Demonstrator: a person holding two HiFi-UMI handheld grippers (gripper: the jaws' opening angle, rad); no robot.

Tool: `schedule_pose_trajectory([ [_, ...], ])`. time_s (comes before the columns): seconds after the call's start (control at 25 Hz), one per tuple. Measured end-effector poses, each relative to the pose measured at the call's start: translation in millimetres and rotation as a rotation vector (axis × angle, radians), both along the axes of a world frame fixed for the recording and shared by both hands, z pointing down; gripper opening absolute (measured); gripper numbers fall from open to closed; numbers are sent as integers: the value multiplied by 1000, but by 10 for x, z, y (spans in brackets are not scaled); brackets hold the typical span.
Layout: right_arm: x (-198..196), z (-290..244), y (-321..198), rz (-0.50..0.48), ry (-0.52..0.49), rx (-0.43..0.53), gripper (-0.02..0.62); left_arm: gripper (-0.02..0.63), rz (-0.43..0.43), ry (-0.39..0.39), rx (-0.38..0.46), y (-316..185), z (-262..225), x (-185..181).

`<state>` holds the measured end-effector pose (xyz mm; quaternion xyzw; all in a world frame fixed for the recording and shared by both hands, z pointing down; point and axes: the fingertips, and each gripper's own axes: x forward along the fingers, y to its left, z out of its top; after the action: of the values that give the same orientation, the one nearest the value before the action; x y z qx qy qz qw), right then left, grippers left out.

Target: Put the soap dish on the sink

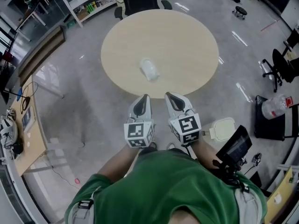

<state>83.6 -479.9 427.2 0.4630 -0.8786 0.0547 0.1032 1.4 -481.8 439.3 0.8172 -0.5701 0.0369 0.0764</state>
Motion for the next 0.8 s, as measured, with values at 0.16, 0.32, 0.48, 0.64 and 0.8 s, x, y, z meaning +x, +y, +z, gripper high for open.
schedule_pose_trajectory([
  [0.16, 56, 4, 210, -28, -14, -1, 2, 6, -36, -7, 4, 266, -15, 44],
  [0.32, 78, 11, 347, -44, -23, -4, 2, 6, -52, -16, 14, 426, -42, 63],
  [0.48, 5, -71, 425, -48, -24, 8, 2, 6, -44, -8, 26, 493, -108, 33],
  [0.64, -56, -141, 448, -31, -31, 17, 2, 6, -14, -4, 40, 525, -183, 10],
  [0.8, -146, -176, 467, -20, -27, 24, 2, 6, 1, 4, 46, 531, -204, -68],
])
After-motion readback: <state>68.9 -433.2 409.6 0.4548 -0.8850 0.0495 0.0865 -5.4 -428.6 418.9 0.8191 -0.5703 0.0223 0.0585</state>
